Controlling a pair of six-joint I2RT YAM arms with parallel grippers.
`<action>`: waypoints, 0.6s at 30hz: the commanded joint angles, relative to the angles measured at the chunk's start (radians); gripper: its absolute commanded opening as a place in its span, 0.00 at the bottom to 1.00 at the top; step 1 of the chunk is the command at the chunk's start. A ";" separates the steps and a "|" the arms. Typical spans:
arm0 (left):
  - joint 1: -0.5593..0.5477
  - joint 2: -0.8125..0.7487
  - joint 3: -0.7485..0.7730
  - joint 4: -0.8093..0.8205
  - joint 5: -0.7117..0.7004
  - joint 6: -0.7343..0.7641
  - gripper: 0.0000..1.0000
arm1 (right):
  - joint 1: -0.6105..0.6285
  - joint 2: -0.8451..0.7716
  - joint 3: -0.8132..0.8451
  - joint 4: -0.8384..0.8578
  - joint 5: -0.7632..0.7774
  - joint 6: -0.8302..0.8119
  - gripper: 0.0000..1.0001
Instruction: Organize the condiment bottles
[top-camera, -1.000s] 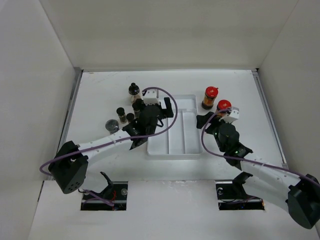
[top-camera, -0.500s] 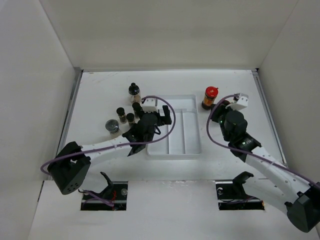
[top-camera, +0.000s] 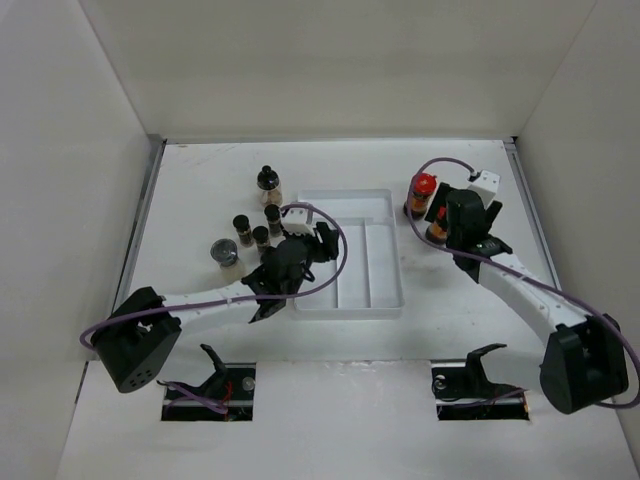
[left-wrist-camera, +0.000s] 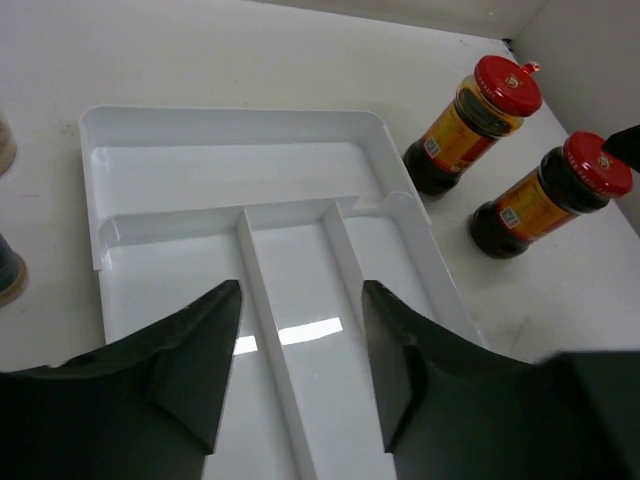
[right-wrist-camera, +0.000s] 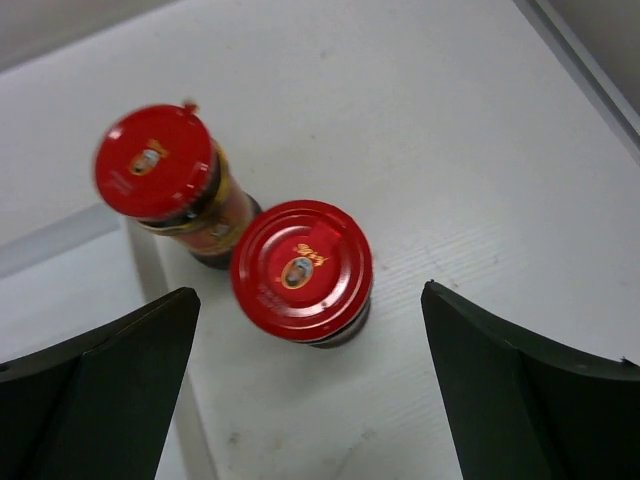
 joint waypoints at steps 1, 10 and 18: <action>-0.006 -0.012 -0.019 0.109 0.035 -0.010 0.55 | -0.038 0.037 0.057 -0.011 -0.007 -0.024 1.00; -0.009 -0.003 -0.038 0.149 0.038 -0.005 0.73 | -0.082 0.163 0.115 0.012 -0.100 -0.004 1.00; -0.002 0.008 -0.039 0.154 0.040 -0.011 0.73 | -0.110 0.223 0.104 0.043 -0.142 0.029 1.00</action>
